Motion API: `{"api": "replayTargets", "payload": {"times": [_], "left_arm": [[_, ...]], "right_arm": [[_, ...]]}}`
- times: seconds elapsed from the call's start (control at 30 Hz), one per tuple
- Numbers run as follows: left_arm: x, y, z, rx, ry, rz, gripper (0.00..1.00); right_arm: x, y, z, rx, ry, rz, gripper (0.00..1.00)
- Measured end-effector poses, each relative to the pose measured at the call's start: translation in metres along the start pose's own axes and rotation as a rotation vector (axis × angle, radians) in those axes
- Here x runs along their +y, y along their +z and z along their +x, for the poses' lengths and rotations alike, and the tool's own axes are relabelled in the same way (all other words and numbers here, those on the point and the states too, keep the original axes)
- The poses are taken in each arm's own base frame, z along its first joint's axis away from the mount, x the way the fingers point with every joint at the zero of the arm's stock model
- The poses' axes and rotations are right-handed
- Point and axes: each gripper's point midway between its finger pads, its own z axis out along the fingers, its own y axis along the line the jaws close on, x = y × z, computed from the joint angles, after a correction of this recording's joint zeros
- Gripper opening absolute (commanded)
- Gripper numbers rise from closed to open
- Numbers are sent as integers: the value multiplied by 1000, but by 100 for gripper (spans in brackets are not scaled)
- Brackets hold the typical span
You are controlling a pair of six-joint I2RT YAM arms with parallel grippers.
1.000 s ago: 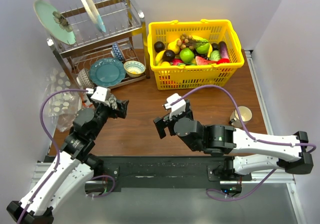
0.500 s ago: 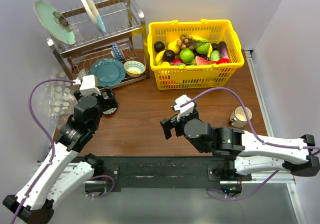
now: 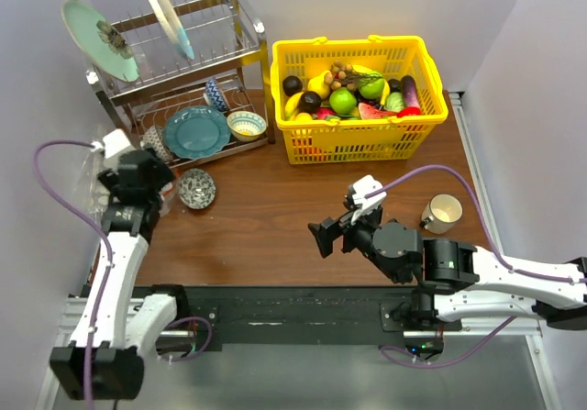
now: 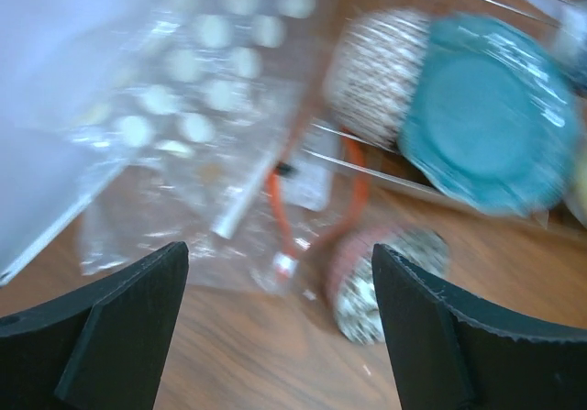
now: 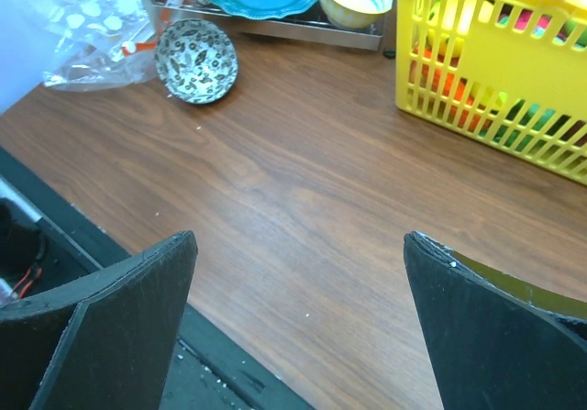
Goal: Place the food in the zip-top bag and seal the zipper
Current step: Pick up the zipper food storage bag at the center of the board.
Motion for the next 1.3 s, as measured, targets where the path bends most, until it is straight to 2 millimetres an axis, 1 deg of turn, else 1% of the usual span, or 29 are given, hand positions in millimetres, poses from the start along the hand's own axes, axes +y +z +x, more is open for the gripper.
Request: {"api": "replayTargets", "payload": {"times": [0.03, 0.13, 0.23, 0.4, 0.47, 0.53, 0.6, 0.73, 0.87, 1.0, 1.07, 1.13, 1.23, 1.3], "left_arm": [[13, 8, -3, 10, -23, -48, 88], [37, 26, -11, 26, -55, -160, 89], [49, 36, -19, 12, -56, -249, 89], [79, 48, -35, -59, -59, -411, 89], [90, 57, -39, -66, -59, -470, 88], [98, 67, -40, -63, -60, -509, 88], [103, 79, -40, -51, -61, -534, 88], [105, 102, -36, -38, -55, -552, 87], [102, 126, -31, -22, -32, -558, 87], [98, 152, -27, -6, -19, -576, 88], [99, 161, -23, 2, -13, -590, 88], [102, 167, -20, 11, -11, -606, 89], [107, 177, -22, 12, -27, -627, 90], [111, 184, -22, 14, -40, -641, 88]], "right_arm": [[0, -1, 0, 0, 4, -5, 99], [0, -4, -2, -8, 21, -19, 99], [2, -7, -3, -10, 31, -41, 99], [10, -7, -2, 20, 3, -77, 99], [15, -6, -7, 26, -7, -89, 99], [19, -7, -14, 25, -6, -105, 99], [20, -9, -20, 20, -3, -114, 99], [21, -11, -25, 17, 3, -119, 99], [23, -9, -21, 34, -4, -123, 99], [30, -3, -14, 61, -21, -129, 99], [33, 0, -11, 74, -31, -128, 98], [36, 1, -11, 86, -36, -133, 99], [40, 1, -16, 90, -36, -146, 98], [41, 0, -21, 84, -31, -150, 99]]}}
